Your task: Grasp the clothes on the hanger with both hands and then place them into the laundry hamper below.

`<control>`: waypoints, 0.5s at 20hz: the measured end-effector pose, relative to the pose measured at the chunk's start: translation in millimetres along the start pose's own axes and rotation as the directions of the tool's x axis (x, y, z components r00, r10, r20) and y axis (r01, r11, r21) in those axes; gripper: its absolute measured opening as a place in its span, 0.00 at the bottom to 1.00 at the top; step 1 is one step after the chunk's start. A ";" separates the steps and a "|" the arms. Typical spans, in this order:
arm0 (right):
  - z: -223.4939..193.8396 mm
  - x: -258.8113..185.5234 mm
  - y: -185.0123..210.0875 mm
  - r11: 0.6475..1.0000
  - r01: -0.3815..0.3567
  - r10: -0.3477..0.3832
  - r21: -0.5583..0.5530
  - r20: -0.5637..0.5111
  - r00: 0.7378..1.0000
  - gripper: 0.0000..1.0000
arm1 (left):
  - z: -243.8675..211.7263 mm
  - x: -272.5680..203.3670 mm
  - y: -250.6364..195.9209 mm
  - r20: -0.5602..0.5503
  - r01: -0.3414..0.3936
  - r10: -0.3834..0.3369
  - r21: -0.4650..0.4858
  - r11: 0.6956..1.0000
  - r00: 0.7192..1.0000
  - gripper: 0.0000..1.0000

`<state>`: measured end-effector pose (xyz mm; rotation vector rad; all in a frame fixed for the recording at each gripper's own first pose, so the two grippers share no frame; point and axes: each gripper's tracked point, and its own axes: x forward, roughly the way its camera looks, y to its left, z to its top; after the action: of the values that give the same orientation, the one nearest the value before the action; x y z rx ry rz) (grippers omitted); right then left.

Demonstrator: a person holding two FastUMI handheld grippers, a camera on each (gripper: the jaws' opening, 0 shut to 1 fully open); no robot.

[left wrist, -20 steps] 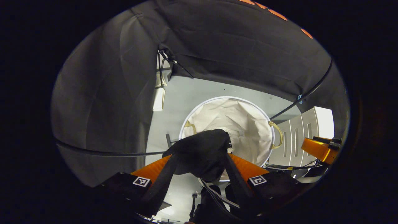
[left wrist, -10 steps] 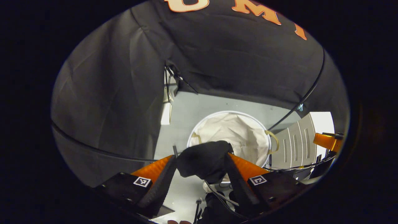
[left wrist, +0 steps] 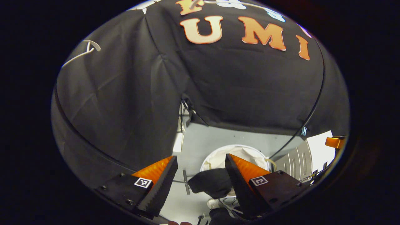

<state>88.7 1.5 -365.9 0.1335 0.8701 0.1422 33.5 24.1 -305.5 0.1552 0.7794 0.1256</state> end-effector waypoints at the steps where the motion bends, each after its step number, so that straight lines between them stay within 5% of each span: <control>1: 10.4 -7.9 -5.3 1.000 0.004 -0.004 -0.002 0.026 1.000 0.94 | 15.6 -13.5 2.6 0.042 -0.001 0.002 -0.014 1.000 0.999 0.96; 6: 82.7 -50.1 -14.6 0.999 0.016 -0.011 -0.028 0.184 0.983 0.95 | 69.4 -67.6 13.9 0.213 -0.027 0.038 -0.054 0.998 0.976 0.98; 10: 138.6 -94.2 -20.3 0.998 0.030 -0.012 -0.051 0.318 0.948 0.94 | 119.1 -108.2 26.1 0.368 -0.067 0.085 -0.059 0.996 0.926 0.98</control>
<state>136.7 -43.4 -210.4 0.0918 0.5442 0.1204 40.0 20.3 -142.6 0.1603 0.3919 0.1815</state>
